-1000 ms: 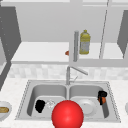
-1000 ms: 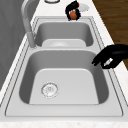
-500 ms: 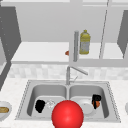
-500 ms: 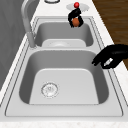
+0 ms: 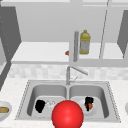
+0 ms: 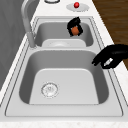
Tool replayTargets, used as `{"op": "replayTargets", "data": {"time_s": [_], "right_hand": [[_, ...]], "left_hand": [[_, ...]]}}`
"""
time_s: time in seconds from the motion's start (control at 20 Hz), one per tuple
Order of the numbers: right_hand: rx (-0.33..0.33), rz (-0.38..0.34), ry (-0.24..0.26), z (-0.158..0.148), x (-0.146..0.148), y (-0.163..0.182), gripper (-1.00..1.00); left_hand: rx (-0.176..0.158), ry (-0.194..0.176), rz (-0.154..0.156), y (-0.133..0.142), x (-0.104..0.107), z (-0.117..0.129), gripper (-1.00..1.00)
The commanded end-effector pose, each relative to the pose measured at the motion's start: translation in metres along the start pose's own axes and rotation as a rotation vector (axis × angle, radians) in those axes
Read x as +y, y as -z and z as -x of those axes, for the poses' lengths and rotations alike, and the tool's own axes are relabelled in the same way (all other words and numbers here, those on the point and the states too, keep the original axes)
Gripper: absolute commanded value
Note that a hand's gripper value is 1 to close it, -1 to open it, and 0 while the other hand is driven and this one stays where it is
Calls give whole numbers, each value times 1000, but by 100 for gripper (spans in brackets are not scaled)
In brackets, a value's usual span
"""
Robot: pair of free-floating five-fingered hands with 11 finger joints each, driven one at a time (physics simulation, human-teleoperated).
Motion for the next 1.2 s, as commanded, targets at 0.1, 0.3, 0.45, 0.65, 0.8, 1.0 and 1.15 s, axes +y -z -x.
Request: {"op": "replayTargets", "data": {"time_s": [0.1, 0.3, 0.45, 0.65, 0.8, 1.0, 1.15], "right_hand": [[4, 20, -11, -23, 24, 21, 100], [-26, 40, 13, -18, 44, 53, 100], [-38, 49, 6, -21, 57, 77, 100], [-33, 53, -4, -23, 67, 88, 100], [-24, 22, -5, -26, 72, 88, 100], [-28, 21, 1, -23, 75, 91, 100], [-32, 19, 8, -23, 73, 104, 100]], "left_hand": [[0, 0, 0, 0, 0, 0, 0], [0, 0, 0, 0, 0, 0, 0], [0, 0, 0, 0, 0, 0, 0], [0, 0, 0, 0, 0, 0, 0], [0, 0, 0, 0, 0, 0, 0], [0, 0, 0, 0, 0, 0, 0], [0, 0, 0, 0, 0, 0, 0]]}}
